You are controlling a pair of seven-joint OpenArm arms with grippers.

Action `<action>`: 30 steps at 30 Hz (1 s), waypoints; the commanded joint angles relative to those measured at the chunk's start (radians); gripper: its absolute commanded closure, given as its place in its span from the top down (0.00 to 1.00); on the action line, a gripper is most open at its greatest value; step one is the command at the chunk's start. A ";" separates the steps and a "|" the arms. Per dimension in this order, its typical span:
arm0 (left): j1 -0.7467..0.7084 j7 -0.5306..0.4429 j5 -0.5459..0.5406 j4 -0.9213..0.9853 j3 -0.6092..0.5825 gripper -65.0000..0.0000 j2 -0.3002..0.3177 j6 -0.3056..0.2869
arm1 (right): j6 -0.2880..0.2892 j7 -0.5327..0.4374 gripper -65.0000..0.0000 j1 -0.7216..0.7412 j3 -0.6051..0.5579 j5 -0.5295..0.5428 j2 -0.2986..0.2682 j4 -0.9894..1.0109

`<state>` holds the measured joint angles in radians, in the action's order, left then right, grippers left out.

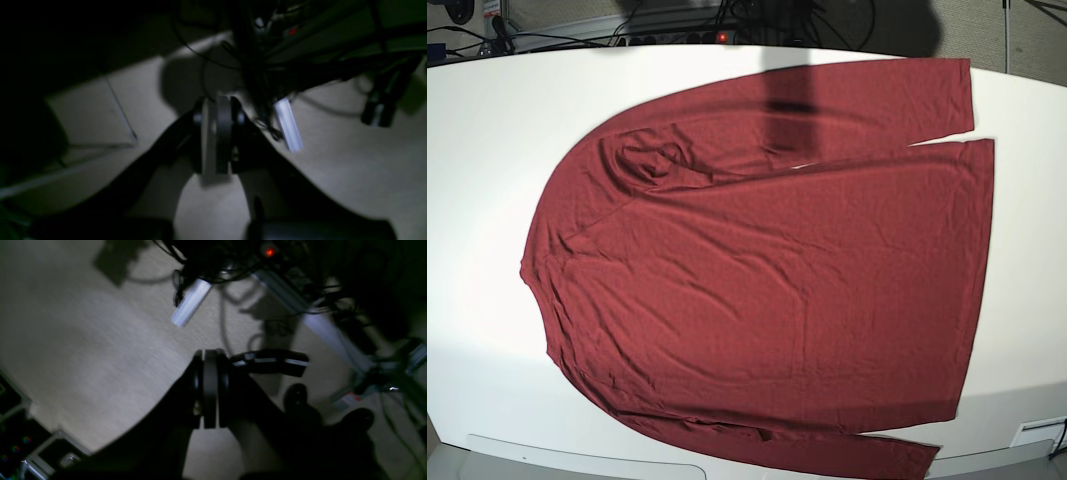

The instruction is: Fold the T-shirt properly

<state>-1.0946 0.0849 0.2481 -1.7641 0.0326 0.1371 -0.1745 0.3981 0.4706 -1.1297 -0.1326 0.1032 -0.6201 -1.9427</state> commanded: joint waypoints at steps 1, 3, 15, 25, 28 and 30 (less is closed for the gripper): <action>-0.023 -0.016 0.023 -0.034 0.000 0.08 0.000 0.003 | -0.062 0.002 0.00 -0.021 0.002 0.028 -0.027 -0.053; -0.019 0.005 0.096 -0.071 0.000 0.08 0.000 0.003 | -0.094 0.042 0.00 -0.026 0.002 0.027 -0.060 -0.119; 0.058 0.029 0.402 -0.214 0.000 0.19 0.122 0.007 | -0.245 0.068 0.00 -0.025 0.219 -0.071 -0.172 -0.223; 0.239 0.076 0.532 -0.214 -0.002 0.30 0.130 -0.061 | -0.244 0.069 0.35 -0.012 0.410 -0.081 -0.172 -0.223; 0.273 0.076 0.529 -0.212 -0.002 0.30 0.130 -0.118 | -0.244 0.068 0.36 -0.011 0.422 -0.082 -0.173 -0.223; 0.283 0.076 0.526 -0.212 -0.002 0.30 0.130 -0.148 | -0.244 0.068 0.36 -0.011 0.422 -0.082 -0.172 -0.223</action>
<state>-0.8028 0.1684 0.7765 -1.9636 0.0280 0.2626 -0.3325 0.1822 0.5488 -1.1313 0.2810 0.0216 -0.7815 -2.1479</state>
